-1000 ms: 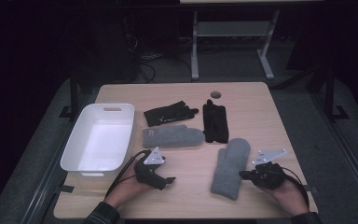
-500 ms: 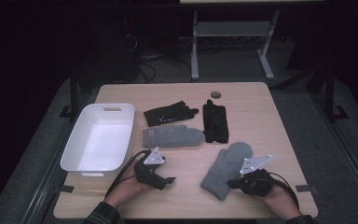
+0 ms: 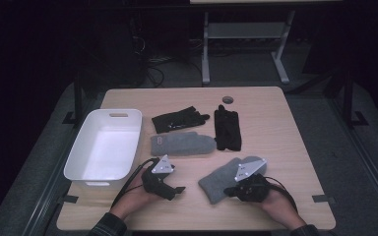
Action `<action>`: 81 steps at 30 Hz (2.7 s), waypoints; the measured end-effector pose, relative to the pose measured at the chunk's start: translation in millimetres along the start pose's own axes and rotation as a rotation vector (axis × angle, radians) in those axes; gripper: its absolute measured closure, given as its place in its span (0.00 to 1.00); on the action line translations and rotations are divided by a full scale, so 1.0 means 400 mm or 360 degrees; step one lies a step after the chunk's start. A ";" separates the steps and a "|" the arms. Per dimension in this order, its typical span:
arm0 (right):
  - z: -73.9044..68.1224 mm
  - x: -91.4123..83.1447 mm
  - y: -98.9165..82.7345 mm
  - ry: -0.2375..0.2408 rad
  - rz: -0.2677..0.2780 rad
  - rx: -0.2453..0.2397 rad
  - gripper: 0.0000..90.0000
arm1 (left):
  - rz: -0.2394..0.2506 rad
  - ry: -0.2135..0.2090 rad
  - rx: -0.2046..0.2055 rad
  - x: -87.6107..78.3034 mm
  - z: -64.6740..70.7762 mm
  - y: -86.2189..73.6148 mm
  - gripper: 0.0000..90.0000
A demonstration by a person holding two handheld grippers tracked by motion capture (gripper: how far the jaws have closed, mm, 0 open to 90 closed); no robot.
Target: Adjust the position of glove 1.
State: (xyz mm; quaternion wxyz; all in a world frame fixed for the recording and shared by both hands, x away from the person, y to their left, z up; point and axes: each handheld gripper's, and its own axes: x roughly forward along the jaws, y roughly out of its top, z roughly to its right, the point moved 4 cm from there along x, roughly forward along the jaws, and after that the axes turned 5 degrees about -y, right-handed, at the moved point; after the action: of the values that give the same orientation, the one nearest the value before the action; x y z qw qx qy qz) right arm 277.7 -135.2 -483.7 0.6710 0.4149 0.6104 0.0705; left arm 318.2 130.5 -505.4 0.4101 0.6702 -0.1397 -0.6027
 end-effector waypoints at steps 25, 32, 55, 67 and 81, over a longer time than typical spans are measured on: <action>0.274 -0.172 -0.112 -0.0556 0.0248 0.0389 0.84 | 0.0003 0.0004 0.0000 0.001 -0.001 0.001 0.13; 0.342 -0.170 -0.177 -0.0688 0.0184 0.0533 0.57 | 0.0004 0.0005 0.0000 0.001 -0.001 0.001 0.13; 0.366 -0.138 -0.217 -0.0812 0.0199 0.0599 0.18 | -0.0023 0.0089 -0.0080 -0.019 -0.029 0.091 0.31; 0.366 -0.138 -0.217 -0.0811 0.0201 0.0599 0.18 | -0.0002 0.0248 -0.0128 -0.021 -0.105 0.187 0.66; 0.366 -0.138 -0.217 -0.0811 0.0201 0.0601 0.18 | -0.0167 0.0560 -0.0317 0.001 -0.245 0.194 0.99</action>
State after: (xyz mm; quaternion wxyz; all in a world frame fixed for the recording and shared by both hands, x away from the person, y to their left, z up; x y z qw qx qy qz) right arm 356.8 -293.2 -510.6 0.7077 0.5734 0.3982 -0.1087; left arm 432.4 119.2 -456.3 0.4605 0.7276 0.0296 -0.5077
